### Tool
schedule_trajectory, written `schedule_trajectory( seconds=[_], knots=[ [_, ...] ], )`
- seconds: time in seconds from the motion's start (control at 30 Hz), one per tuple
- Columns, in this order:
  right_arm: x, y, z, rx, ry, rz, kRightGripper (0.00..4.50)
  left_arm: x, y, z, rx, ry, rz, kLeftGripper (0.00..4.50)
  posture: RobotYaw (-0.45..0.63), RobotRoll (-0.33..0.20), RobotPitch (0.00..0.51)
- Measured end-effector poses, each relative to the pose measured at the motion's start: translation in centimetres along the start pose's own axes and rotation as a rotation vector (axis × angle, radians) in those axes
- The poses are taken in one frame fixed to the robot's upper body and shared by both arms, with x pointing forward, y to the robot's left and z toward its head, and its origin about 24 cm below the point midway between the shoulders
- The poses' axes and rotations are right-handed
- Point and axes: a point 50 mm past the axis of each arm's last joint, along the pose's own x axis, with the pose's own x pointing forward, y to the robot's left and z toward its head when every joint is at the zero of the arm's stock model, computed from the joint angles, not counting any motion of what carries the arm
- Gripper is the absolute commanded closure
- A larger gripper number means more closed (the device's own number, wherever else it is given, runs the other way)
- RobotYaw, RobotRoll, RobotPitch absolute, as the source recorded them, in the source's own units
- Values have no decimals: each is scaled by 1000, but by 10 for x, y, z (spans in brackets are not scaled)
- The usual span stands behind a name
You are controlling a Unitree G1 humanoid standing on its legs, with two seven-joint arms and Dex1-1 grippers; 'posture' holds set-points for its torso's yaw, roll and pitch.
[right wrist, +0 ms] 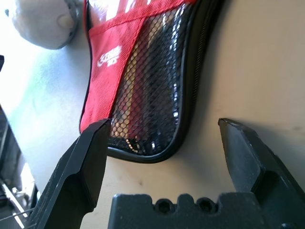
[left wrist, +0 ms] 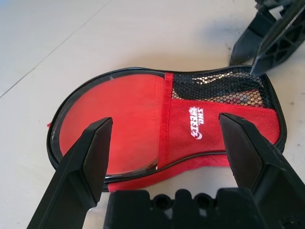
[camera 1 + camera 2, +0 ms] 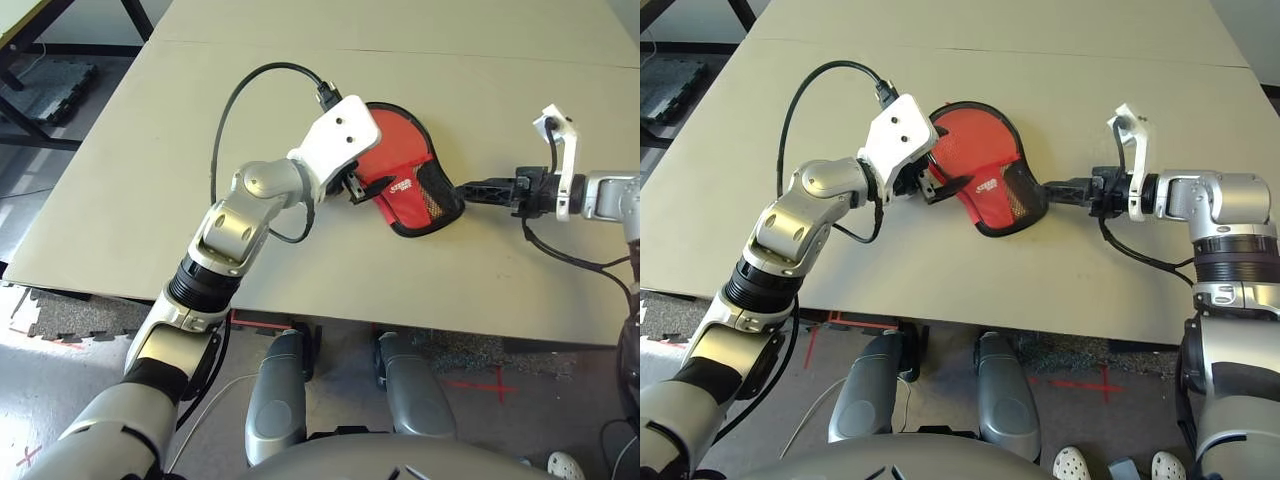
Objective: Store the ping-pong paddle in its case and zip it.
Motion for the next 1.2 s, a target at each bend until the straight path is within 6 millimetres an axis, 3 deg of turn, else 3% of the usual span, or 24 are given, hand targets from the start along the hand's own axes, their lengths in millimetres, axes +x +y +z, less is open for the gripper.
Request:
schedule_trajectory(
  seconds=[0.6, 0.7, 0.97, 1.07, 1.2],
  knots=[
    [29, 10, -1, 74, -35, 61, 23, 0, -4, 0, -11, -1, -7, 0, 64, 0, 247],
    [31, 8, -1, 105, -37, 47, 595, -1, -4, 0, -11, 0, -6, 0, 63, 0, 248],
    [30, 2, -5, 163, -31, 2, 3581, -2, -3, -1, -10, 8, -4, 0, 58, 0, 250],
    [31, 3, -6, 176, -32, 14, 4457, -2, -3, -1, -10, 10, -3, 0, 56, 0, 252],
    [29, 4, -7, 196, -35, 24, 4457, -2, -3, -2, -9, 11, -3, 0, 52, 0, 255]
  ],
)
